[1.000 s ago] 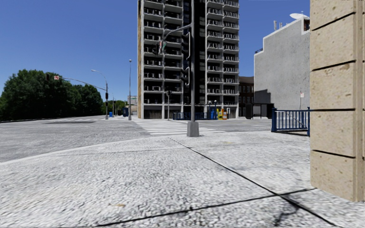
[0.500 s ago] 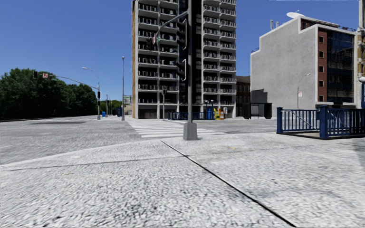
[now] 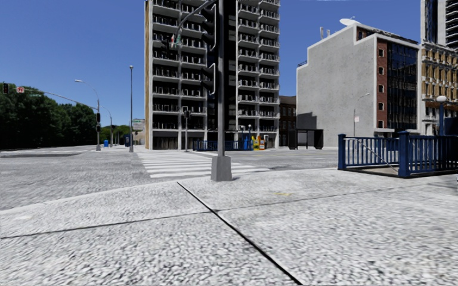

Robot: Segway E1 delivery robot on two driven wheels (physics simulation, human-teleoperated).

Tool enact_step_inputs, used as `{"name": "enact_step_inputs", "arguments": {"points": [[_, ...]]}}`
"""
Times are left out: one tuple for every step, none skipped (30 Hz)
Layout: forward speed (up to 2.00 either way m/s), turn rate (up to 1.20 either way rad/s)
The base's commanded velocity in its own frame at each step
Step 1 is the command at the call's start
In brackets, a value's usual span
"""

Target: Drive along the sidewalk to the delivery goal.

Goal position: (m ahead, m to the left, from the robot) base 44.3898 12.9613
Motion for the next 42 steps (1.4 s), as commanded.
{"name": "enact_step_inputs", "arguments": {"points": [[1.44,-0.32],[1.44,-0.32],[1.44,-0.34],[1.44,-0.35],[1.43,-0.36],[1.43,-0.36],[1.43,-0.36],[1.43,-0.36],[1.43,-0.36],[1.43,-0.36],[1.43,-0.36],[1.43,-0.36],[1.43,-0.36],[1.43,-0.36],[1.43,-0.36],[1.43,-0.36],[1.43,-0.36],[1.43,-0.36],[1.43,-0.36],[1.43,-0.36],[1.43,-0.36],[1.43,-0.36],[1.42,-0.29],[1.40,-0.24],[1.40,-0.24],[1.39,-0.20],[1.39,-0.16],[1.39,-0.07],[1.39,0.00],[1.39,0.00],[1.38,0.00],[1.37,0.00],[1.36,0.00],[1.33,0.00],[1.33,0.00],[1.32,0.00],[1.32,0.00],[1.32,0.00],[1.32,0.00],[1.32,0.00],[1.32,0.00],[1.32,0.00]]}}
